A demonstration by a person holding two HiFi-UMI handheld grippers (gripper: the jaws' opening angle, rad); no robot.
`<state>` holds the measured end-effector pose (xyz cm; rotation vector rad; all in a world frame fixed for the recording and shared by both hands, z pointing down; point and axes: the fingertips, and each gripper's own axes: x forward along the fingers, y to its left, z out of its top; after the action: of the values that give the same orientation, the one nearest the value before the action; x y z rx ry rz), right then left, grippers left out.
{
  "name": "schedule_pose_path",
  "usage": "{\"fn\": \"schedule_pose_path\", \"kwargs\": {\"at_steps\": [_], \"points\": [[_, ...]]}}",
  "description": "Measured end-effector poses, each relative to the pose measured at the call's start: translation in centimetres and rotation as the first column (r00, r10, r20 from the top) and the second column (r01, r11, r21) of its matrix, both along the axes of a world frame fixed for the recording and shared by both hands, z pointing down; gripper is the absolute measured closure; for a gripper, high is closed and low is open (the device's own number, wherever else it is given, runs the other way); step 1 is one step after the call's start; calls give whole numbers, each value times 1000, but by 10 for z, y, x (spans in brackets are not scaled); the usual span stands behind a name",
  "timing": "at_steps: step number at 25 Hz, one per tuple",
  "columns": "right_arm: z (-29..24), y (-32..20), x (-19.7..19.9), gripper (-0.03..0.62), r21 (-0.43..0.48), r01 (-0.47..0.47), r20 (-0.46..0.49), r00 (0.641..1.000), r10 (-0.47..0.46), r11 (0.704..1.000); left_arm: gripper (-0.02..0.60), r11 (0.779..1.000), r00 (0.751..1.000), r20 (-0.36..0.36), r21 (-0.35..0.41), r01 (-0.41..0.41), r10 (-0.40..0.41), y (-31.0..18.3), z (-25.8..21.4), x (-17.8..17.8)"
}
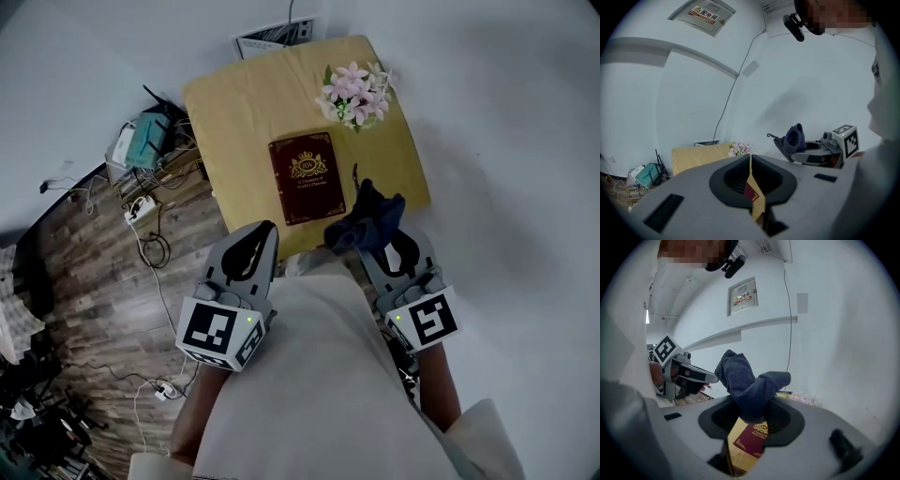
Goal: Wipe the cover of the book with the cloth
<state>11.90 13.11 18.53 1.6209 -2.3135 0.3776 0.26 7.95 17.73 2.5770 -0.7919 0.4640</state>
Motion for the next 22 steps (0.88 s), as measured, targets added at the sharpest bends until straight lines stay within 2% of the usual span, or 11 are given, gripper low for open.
{"fn": "schedule_pose_path", "kwargs": {"at_steps": [7,22], "points": [[-8,0,-10,441,30,34,-5,999,-34,999,560,1000,1000,-3,9,-17,17,4,-3,1],[-22,-14,-2,441,71,-1,70,998,-4,998,560,1000,1000,-2,11,-19,19,3,-4,11]]}}
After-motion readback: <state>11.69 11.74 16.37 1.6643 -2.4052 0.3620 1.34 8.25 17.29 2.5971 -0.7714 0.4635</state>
